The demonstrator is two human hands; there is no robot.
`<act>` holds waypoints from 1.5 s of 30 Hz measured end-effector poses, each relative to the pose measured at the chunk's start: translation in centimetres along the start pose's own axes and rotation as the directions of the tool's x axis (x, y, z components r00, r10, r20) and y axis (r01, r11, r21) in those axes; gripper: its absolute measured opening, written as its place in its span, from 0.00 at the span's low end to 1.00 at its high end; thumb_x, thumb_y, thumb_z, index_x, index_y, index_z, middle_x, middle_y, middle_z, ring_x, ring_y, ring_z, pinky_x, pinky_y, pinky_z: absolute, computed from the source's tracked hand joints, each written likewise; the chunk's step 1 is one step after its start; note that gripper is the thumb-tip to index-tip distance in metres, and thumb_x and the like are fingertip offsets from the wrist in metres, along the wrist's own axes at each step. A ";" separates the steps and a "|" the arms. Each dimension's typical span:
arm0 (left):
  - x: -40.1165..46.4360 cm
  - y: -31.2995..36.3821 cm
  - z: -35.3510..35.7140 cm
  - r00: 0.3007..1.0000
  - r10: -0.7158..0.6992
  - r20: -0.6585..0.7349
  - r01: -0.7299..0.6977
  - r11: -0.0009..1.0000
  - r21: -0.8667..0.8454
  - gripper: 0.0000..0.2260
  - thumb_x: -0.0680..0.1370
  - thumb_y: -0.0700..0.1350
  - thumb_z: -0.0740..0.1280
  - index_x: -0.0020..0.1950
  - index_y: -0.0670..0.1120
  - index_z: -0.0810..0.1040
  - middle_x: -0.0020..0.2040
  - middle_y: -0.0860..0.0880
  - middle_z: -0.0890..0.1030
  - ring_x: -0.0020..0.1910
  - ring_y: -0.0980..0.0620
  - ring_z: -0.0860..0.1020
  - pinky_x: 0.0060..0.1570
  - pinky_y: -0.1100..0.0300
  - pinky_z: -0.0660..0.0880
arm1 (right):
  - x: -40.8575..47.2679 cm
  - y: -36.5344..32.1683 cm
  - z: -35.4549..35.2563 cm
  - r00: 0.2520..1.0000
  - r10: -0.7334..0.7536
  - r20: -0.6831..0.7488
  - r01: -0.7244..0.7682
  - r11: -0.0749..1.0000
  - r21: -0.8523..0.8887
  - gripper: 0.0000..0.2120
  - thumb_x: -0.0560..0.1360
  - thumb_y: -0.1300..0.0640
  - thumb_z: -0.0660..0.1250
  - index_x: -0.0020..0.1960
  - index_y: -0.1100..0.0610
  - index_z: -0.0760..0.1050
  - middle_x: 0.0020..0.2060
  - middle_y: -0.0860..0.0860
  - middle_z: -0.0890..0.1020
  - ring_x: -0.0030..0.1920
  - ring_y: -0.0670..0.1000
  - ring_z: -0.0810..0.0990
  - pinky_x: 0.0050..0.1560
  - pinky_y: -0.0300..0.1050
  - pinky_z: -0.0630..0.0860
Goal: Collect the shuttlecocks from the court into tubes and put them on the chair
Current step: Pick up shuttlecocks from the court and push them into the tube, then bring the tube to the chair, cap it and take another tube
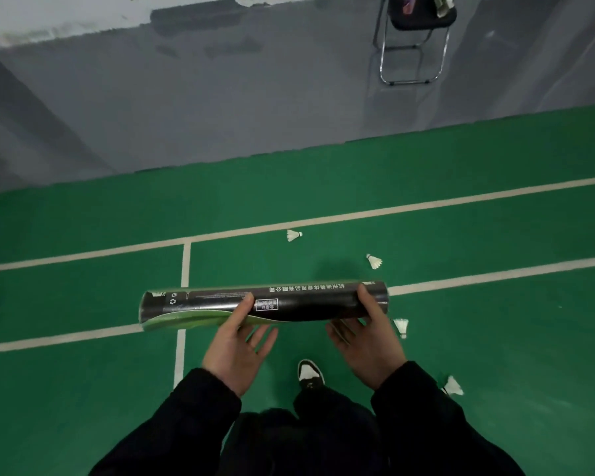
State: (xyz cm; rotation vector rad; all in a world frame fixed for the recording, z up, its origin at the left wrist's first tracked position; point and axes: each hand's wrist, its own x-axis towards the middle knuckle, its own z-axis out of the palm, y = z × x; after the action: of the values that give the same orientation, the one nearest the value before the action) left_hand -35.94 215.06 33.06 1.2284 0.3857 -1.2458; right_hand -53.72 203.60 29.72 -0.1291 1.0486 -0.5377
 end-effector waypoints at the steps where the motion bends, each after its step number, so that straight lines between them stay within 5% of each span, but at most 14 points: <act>1: 1.6 2.7 1.3 1.000 0.001 0.000 -0.001 1.000 -0.007 0.23 0.75 0.51 0.75 0.69 0.50 0.76 0.69 0.42 0.72 0.66 0.44 0.75 0.63 0.48 0.76 | 1.9 -1.4 2.8 1.000 0.007 0.009 -0.007 1.000 -0.007 0.21 0.75 0.45 0.71 0.65 0.54 0.77 0.56 0.58 0.84 0.63 0.58 0.78 0.64 0.53 0.75; 6: 12.1 15.6 8.0 0.999 0.014 -0.030 -0.016 0.997 -0.076 0.28 0.71 0.49 0.77 0.70 0.49 0.76 0.70 0.42 0.71 0.68 0.43 0.74 0.55 0.50 0.80 | 12.7 -8.6 15.6 0.999 0.025 0.041 -0.023 0.998 -0.051 0.22 0.75 0.46 0.70 0.66 0.54 0.76 0.49 0.56 0.85 0.60 0.57 0.79 0.59 0.53 0.77; 9: 20.6 22.3 11.6 1.000 -0.004 0.007 0.004 0.998 -0.063 0.23 0.72 0.48 0.77 0.64 0.47 0.77 0.65 0.40 0.73 0.67 0.41 0.75 0.60 0.48 0.79 | 20.7 -13.0 22.1 1.000 0.021 -0.013 -0.022 0.997 -0.079 0.22 0.75 0.44 0.70 0.64 0.53 0.76 0.50 0.56 0.84 0.57 0.57 0.79 0.58 0.53 0.76; 12: 29.7 29.0 16.0 0.997 -0.049 0.063 0.051 0.998 -0.021 0.29 0.73 0.50 0.79 0.71 0.45 0.74 0.72 0.37 0.74 0.69 0.40 0.75 0.64 0.46 0.78 | 28.1 -18.2 28.4 0.998 0.000 -0.066 -0.004 0.998 -0.066 0.20 0.75 0.44 0.71 0.61 0.54 0.77 0.49 0.56 0.83 0.53 0.57 0.79 0.58 0.52 0.75; 17: 39.6 40.4 28.6 0.973 -0.132 0.191 0.111 0.987 0.116 0.30 0.75 0.51 0.75 0.75 0.47 0.71 0.70 0.40 0.79 0.69 0.42 0.76 0.63 0.48 0.76 | 36.1 -30.4 37.9 0.988 -0.073 -0.134 0.075 0.997 0.008 0.19 0.74 0.43 0.72 0.58 0.54 0.78 0.44 0.55 0.82 0.46 0.55 0.80 0.52 0.50 0.78; 21: 47.1 47.4 40.8 0.955 -0.197 0.220 0.144 0.961 0.235 0.30 0.71 0.49 0.77 0.71 0.44 0.74 0.67 0.38 0.80 0.66 0.41 0.78 0.60 0.48 0.77 | 42.2 -40.0 42.3 0.973 -0.160 -0.165 0.186 0.970 0.157 0.23 0.73 0.42 0.74 0.63 0.53 0.77 0.50 0.55 0.83 0.54 0.57 0.82 0.53 0.52 0.77; 25: 57.1 52.2 52.7 0.947 -0.210 0.244 0.122 0.936 0.330 0.27 0.72 0.48 0.76 0.69 0.43 0.75 0.65 0.38 0.81 0.64 0.40 0.80 0.56 0.49 0.79 | 50.9 -49.7 45.8 0.961 -0.181 -0.210 0.228 0.947 0.225 0.23 0.72 0.42 0.75 0.61 0.52 0.78 0.44 0.54 0.85 0.49 0.56 0.82 0.51 0.51 0.78; 33: 72.6 60.6 75.4 0.939 -0.220 0.263 0.123 0.932 0.341 0.24 0.72 0.49 0.76 0.65 0.40 0.79 0.60 0.40 0.82 0.63 0.43 0.79 0.60 0.50 0.77 | 65.7 -74.0 54.4 0.964 -0.170 -0.203 0.214 0.952 0.219 0.25 0.73 0.44 0.75 0.65 0.54 0.76 0.49 0.56 0.82 0.47 0.56 0.79 0.49 0.51 0.78; 39: 83.7 64.6 92.2 0.908 -0.180 0.378 0.060 0.950 0.307 0.45 0.56 0.50 0.88 0.69 0.39 0.77 0.62 0.39 0.83 0.62 0.42 0.81 0.64 0.47 0.78 | 75.4 -91.0 59.5 0.947 -0.250 -0.202 0.291 0.933 0.211 0.27 0.71 0.42 0.75 0.64 0.55 0.77 0.48 0.56 0.83 0.49 0.58 0.80 0.47 0.51 0.80; 45: 98.1 64.0 111.5 0.861 -0.268 0.432 0.113 0.929 0.352 0.31 0.74 0.45 0.76 0.75 0.40 0.72 0.63 0.40 0.83 0.60 0.44 0.84 0.61 0.47 0.81 | 86.6 -106.7 62.8 0.922 -0.271 -0.276 0.344 0.900 0.266 0.27 0.72 0.43 0.74 0.65 0.56 0.78 0.50 0.54 0.84 0.56 0.56 0.81 0.59 0.52 0.77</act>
State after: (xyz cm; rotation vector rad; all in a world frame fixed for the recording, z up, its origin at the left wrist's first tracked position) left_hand 12.33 60.80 27.91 1.1135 -0.0619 -1.7843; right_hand -5.52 60.37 30.56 0.0490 1.1648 -1.0225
